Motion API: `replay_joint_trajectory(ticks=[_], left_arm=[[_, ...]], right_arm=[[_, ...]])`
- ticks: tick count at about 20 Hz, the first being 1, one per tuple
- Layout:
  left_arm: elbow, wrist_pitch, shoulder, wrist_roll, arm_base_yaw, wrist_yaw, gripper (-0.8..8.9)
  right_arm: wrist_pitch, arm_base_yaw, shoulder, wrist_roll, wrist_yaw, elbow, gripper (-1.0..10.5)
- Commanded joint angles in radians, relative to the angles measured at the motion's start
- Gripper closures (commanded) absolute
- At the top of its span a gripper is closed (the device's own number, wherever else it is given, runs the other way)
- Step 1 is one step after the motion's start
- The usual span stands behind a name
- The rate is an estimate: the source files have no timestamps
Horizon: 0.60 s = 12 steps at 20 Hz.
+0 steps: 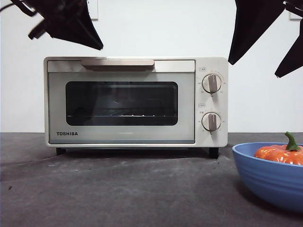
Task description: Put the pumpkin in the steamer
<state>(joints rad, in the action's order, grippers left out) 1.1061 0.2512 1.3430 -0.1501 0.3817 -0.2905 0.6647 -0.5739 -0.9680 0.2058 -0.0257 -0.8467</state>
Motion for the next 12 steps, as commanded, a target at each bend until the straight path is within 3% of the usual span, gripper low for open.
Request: replay_joint_trajectory(ticks=[1,12], left_arm=[[0.026,-0.021,0.033,0.035,0.014,0.005,7.99],[0.027,0.000,0.096,0.056,0.048,0.006,7.99]], right_arm=[[-0.006,-0.006,-0.002,-0.011,0.000,-0.013,4.4],[-0.010,-0.006,-0.002,-0.012,0.000,-0.013,4.4]])
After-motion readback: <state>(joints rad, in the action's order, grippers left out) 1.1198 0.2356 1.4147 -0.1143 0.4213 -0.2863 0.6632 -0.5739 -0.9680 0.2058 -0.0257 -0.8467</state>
